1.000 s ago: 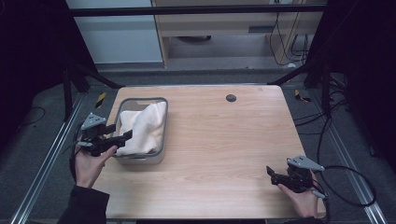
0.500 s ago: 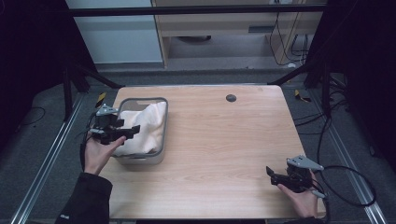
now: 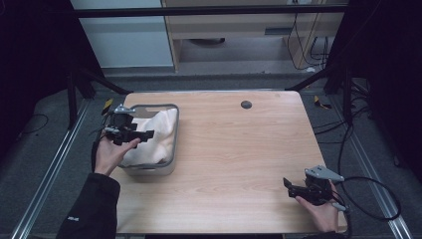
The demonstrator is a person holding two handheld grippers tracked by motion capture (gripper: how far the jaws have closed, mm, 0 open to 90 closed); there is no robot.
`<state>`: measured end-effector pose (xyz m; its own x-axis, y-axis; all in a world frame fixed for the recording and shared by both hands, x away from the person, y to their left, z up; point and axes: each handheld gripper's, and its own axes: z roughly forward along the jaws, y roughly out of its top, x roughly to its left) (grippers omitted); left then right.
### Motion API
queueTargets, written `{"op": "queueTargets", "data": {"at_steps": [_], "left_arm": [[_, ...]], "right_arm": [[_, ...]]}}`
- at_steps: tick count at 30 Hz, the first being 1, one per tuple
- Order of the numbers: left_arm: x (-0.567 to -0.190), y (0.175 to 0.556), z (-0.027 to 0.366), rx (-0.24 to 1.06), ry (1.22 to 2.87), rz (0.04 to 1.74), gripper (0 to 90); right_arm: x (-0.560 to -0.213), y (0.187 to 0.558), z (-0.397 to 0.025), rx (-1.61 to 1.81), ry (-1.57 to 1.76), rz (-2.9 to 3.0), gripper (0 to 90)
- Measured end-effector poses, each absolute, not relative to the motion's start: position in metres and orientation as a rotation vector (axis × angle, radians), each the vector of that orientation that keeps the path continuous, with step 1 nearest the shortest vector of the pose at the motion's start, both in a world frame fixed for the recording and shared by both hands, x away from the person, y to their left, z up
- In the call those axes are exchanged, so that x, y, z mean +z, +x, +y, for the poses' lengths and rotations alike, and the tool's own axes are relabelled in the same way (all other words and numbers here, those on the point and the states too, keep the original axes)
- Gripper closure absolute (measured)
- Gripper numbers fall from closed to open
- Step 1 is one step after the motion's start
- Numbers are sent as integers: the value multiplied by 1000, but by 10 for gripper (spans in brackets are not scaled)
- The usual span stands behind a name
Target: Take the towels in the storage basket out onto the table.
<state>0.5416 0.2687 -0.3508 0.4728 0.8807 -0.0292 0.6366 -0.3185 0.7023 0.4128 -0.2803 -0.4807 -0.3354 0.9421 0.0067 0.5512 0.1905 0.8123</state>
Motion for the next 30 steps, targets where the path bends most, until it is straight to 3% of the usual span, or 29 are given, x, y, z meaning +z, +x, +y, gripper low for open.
{"op": "queueTargets", "data": {"at_steps": [30], "left_arm": [[-390, 570, 257, 384, 2289, 1372, 229]], "right_arm": [[-485, 416, -278, 1009, 1400, 2034, 113]]}}
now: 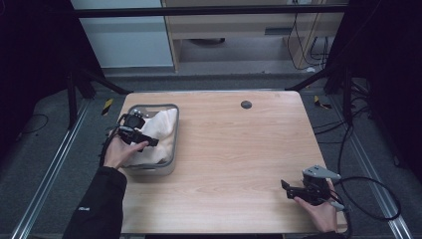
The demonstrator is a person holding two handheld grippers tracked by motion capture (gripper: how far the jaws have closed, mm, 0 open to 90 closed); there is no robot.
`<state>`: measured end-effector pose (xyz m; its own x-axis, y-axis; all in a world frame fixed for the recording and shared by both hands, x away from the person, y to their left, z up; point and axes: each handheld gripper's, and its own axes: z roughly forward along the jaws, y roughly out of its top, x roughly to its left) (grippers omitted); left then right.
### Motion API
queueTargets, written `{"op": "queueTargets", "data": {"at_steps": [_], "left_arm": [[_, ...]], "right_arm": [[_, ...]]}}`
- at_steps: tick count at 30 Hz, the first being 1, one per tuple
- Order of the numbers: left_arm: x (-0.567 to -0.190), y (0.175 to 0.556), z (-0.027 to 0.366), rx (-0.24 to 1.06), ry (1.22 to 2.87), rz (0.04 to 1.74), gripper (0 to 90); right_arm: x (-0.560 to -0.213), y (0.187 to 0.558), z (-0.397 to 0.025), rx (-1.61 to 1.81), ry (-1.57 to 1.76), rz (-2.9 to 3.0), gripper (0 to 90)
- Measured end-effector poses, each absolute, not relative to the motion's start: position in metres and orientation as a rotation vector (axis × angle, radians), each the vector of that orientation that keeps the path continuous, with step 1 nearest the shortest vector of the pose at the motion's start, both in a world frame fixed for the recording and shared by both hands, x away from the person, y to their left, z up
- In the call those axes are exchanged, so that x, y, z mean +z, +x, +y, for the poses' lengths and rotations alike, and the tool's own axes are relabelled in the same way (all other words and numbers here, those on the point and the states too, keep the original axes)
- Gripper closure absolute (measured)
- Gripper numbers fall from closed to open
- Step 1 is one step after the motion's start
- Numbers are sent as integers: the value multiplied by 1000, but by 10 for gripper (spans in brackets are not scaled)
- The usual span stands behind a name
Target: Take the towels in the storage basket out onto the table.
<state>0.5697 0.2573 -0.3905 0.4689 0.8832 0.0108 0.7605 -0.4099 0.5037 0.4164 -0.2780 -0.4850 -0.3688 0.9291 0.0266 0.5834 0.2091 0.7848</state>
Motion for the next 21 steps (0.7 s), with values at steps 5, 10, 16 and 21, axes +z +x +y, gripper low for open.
{"op": "queueTargets", "data": {"at_steps": [5, 10, 16, 21], "left_arm": [[-401, 574, 260, 359, 2310, 1404, 230], [-410, 576, 264, 331, 2322, 1422, 261], [-409, 576, 264, 340, 2333, 1443, 393], [-406, 576, 265, 340, 2329, 1471, 511]], "right_arm": [[-486, 417, -277, 1009, 1398, 2047, 109], [-486, 417, -277, 1010, 1400, 2056, 107], [-486, 417, -277, 1006, 1393, 2058, 107], [-486, 417, -277, 1006, 1391, 2062, 108]]}}
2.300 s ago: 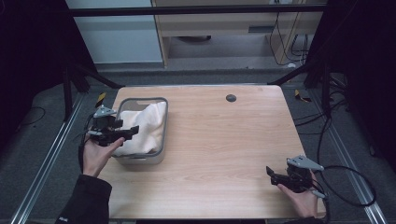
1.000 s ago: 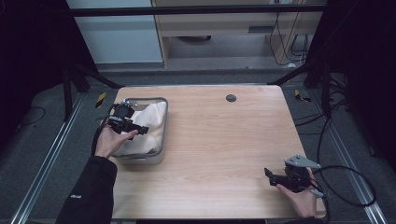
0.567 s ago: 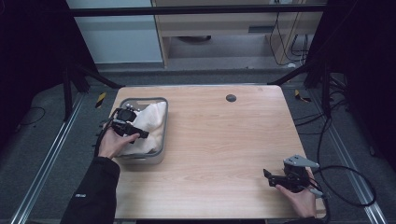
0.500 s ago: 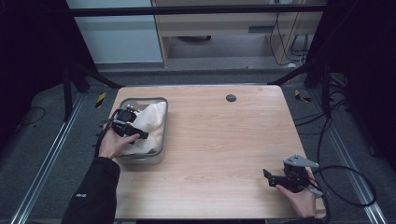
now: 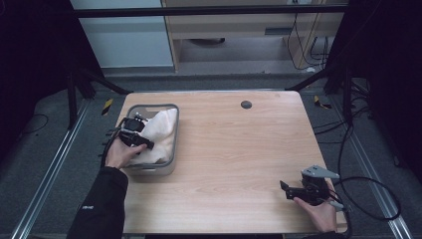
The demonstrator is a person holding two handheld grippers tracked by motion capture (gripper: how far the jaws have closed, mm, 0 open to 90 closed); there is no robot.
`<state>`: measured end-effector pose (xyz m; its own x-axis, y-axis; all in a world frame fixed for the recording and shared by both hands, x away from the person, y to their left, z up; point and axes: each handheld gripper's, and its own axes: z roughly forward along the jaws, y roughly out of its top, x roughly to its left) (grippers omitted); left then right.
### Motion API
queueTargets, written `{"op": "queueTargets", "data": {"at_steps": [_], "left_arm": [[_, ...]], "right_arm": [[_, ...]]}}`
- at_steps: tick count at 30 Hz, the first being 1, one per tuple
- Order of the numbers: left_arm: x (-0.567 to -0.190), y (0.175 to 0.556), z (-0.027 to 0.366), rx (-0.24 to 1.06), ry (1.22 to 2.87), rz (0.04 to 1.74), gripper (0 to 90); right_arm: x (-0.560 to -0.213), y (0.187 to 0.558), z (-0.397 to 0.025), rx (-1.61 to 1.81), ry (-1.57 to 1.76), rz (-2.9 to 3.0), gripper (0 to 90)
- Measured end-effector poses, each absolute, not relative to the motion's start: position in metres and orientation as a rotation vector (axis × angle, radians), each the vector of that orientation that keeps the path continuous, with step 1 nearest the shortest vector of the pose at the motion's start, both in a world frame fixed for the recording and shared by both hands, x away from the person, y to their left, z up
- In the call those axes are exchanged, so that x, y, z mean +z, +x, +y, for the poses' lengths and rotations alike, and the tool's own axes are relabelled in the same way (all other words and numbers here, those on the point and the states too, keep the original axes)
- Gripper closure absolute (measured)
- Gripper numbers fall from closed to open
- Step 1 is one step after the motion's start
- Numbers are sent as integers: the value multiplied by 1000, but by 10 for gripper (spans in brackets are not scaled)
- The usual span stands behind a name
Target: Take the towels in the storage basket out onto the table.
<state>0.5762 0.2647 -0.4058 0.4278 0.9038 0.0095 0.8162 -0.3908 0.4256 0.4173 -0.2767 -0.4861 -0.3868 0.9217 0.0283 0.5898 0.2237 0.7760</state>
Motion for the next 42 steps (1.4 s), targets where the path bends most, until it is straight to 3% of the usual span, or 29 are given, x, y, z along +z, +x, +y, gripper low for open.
{"op": "queueTargets", "data": {"at_steps": [3, 9, 26, 42], "left_arm": [[-404, 576, 265, 347, 2316, 1491, 583], [-398, 573, 265, 382, 2291, 1492, 634], [-344, 551, 277, 485, 2143, 1428, 651], [-301, 523, 280, 546, 2103, 1320, 651]], "right_arm": [[-486, 417, -277, 1007, 1388, 2063, 111], [-485, 416, -277, 1018, 1391, 2058, 120], [-485, 416, -277, 1022, 1378, 2052, 123], [-485, 415, -277, 1024, 1371, 2049, 123]]}}
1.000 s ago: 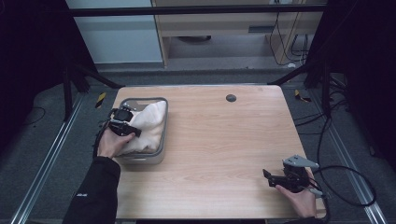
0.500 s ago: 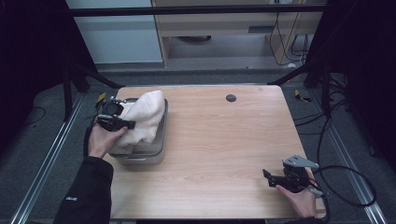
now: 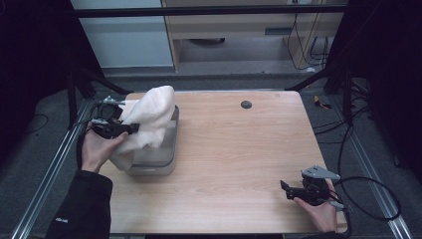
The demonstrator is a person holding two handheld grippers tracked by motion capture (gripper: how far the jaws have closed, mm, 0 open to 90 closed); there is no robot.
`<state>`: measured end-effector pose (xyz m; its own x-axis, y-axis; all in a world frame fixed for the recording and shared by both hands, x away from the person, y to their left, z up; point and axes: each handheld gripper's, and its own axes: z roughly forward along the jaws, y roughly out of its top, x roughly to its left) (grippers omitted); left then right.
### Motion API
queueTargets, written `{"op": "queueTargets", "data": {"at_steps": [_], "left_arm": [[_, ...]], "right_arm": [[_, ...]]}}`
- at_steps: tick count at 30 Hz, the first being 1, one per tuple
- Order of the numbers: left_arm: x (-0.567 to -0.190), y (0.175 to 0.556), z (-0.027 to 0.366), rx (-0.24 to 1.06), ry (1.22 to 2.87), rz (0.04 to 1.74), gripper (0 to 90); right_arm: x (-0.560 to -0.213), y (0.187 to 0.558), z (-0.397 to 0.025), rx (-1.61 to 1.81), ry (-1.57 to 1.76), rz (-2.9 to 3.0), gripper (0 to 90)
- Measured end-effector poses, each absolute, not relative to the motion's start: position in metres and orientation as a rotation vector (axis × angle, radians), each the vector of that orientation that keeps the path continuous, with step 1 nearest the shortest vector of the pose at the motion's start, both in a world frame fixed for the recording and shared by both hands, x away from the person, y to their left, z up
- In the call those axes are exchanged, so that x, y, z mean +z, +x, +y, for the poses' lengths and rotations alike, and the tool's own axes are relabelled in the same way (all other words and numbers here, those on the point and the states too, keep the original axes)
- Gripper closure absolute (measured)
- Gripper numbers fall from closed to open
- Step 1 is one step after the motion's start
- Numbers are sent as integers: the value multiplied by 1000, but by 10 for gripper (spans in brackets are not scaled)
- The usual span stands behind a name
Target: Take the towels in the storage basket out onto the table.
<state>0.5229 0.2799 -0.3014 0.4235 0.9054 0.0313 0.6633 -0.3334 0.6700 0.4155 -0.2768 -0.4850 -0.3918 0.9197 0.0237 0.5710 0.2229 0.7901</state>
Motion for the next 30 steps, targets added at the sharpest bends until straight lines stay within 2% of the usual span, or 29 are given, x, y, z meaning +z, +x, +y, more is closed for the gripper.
{"op": "queueTargets", "data": {"at_steps": [11, 30], "left_arm": [[-278, 507, 272, 561, 2103, 1238, 651], [-247, 486, 215, 551, 2187, 1025, 651]], "right_arm": [[-485, 416, -277, 1020, 1367, 2048, 122], [-484, 415, -278, 1028, 1367, 2044, 122]]}}
